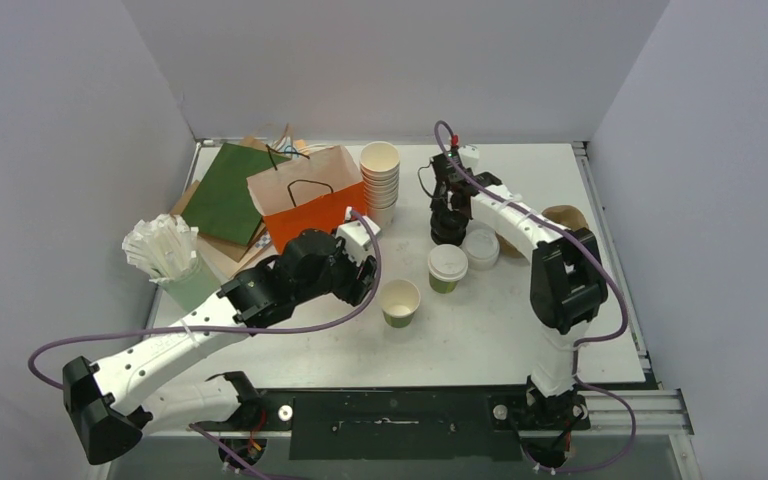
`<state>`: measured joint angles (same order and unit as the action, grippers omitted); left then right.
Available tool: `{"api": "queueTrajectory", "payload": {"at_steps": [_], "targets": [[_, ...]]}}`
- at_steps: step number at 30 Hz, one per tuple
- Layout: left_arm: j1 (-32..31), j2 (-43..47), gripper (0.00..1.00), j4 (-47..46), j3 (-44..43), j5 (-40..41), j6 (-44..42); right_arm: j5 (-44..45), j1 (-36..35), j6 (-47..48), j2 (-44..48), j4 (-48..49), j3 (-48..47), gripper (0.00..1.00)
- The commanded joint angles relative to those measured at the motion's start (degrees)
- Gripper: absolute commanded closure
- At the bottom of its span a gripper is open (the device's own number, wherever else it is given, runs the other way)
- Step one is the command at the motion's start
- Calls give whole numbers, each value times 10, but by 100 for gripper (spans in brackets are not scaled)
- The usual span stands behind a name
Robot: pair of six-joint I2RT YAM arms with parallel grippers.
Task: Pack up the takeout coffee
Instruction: Move the cup lid to the center of the board.
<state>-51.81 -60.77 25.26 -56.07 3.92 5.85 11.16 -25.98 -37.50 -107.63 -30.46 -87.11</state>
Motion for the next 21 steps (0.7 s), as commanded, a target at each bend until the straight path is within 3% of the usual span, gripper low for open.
{"api": "queueTrajectory", "payload": {"at_steps": [1,11,21], "targets": [[6,18,50,-14,3,-8,9,10,-4,22,-10,19,-2,98],[11,27,50,-16,16,-10,8,17,-1,51,-46,31,0,97],[25,25,49,-28,36,-30,18,-78,13,84,-33,54,13,84]]}}
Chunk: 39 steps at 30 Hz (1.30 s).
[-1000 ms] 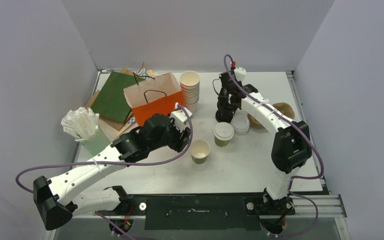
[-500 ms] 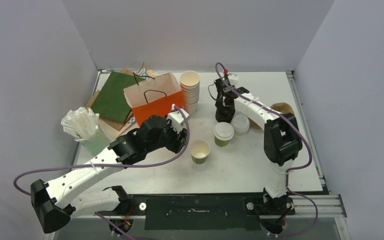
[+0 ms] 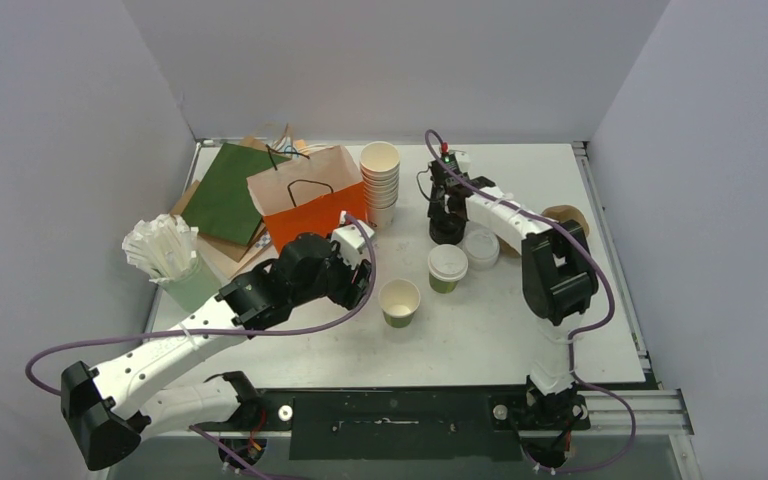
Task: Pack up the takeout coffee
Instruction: Move the cup lid to the center of the board.
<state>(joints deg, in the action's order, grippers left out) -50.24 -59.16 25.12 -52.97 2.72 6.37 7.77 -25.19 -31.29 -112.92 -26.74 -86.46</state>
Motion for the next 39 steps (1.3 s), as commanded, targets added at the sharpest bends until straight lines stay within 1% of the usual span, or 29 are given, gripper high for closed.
{"api": "queueTrajectory", "payload": {"at_steps": [1,4,8,14,18,19,20,22,24,25,27,31,32,35,36,39], "targets": [[12,8,49,-27,5,-19,14,-50,5,24,23,19,11,83],[16,7,48,-26,1,-24,15,-72,6,33,31,16,19,82],[19,5,48,-22,-6,-25,14,-133,2,53,34,1,27,81],[25,4,48,-16,-11,-24,13,-198,-8,75,87,19,70,74],[28,-2,48,-19,-12,-27,14,-241,-12,104,107,0,72,73],[30,-4,48,-21,-10,-27,17,-242,-13,110,111,-7,71,74],[33,-7,47,-26,-8,-27,23,-241,-13,114,117,-9,74,76],[52,-15,48,-46,3,-50,38,-236,-13,120,129,-6,81,84],[69,-19,49,-68,16,-74,55,-235,-10,123,136,-6,82,86],[75,-19,49,-78,22,-78,64,-235,-9,126,136,-8,79,84],[85,-16,49,-100,36,-78,82,-225,-10,133,138,-18,72,71],[91,-12,49,-140,62,-83,112,-206,-13,155,171,-31,77,52],[90,-14,49,-147,67,-85,116,-203,-14,163,179,-37,80,46],[90,-19,46,-157,73,-88,120,-169,-23,184,197,-73,82,11],[91,-20,45,-157,73,-85,122,-154,-27,189,200,-83,84,2],[90,-19,44,-151,70,-72,121,-125,-41,199,221,-105,100,0]]}}
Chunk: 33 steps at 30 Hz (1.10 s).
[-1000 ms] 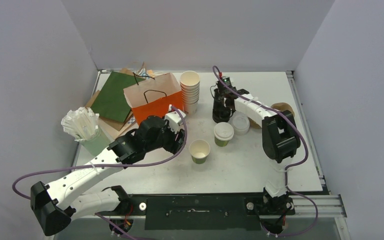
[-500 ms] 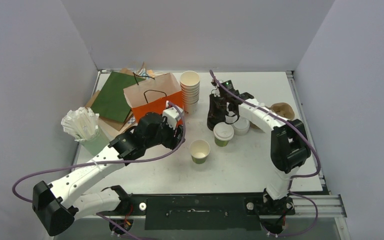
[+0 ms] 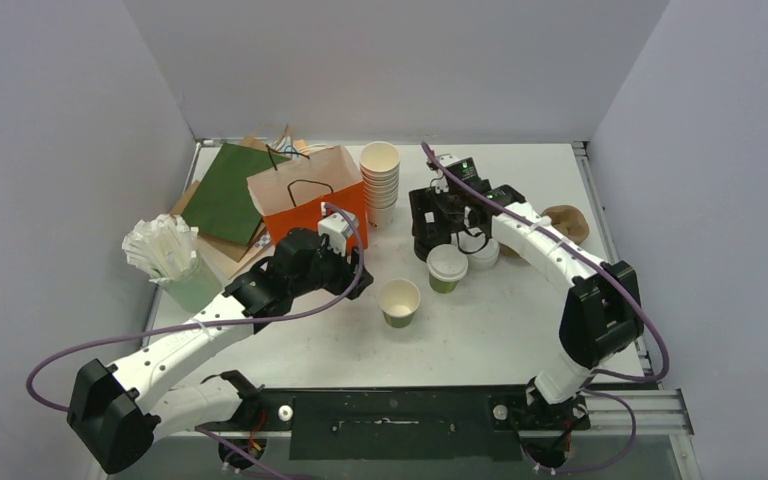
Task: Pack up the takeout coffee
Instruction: Move the coffee cup to the center of the board.
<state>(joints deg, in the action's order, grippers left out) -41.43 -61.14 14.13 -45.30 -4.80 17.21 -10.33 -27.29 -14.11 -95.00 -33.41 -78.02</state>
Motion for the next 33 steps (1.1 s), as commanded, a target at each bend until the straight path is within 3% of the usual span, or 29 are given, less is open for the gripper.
{"api": "queueTrajectory", "payload": {"at_steps": [1,23,33], "targets": [[3,2,43,-39,-8,6,11,60,-22,28,51,-40,24,0],[4,14,41,-7,-17,21,-2,173,-79,19,41,-106,66,0],[3,6,41,-11,-21,15,-6,193,-79,7,57,-132,69,16]]}}
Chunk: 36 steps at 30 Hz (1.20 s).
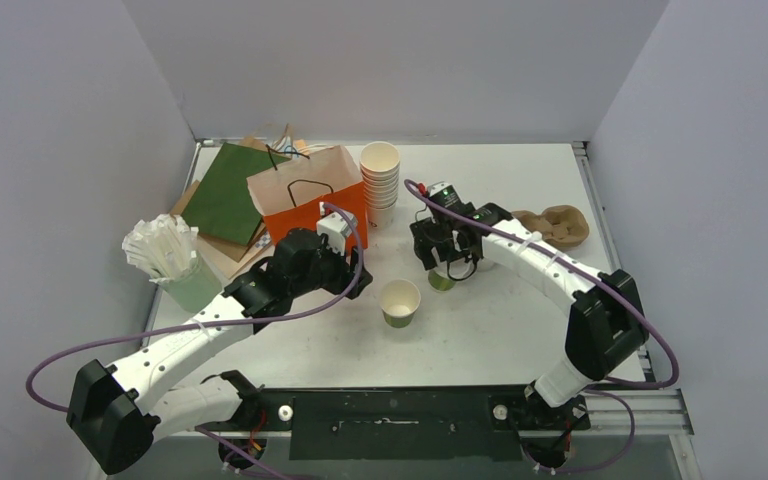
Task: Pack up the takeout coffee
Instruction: Move the coffee cup to the center of the board.
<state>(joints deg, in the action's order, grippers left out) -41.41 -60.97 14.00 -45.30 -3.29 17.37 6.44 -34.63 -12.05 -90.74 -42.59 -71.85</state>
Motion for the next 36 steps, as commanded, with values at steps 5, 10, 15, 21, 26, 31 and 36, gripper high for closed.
{"api": "queueTrajectory", "payload": {"at_steps": [5,10,15,21,26,31,36], "targets": [[3,5,41,-9,-22,-1,-13,61,-6,-31,46,-78,11,21],[3,6,41,-11,-23,-10,-16,110,-4,-59,76,-114,29,21],[3,9,41,-18,-15,-23,-14,163,2,-104,100,-138,58,20],[2,-2,42,-43,-3,-35,10,161,38,-109,143,-114,100,11],[-3,-21,43,-55,-13,-26,20,151,45,-103,151,-107,102,2],[-10,-55,42,-51,-43,-1,15,134,48,-92,155,-99,100,0],[-16,-87,42,-62,-62,14,15,121,49,-84,161,-100,91,0]]}}
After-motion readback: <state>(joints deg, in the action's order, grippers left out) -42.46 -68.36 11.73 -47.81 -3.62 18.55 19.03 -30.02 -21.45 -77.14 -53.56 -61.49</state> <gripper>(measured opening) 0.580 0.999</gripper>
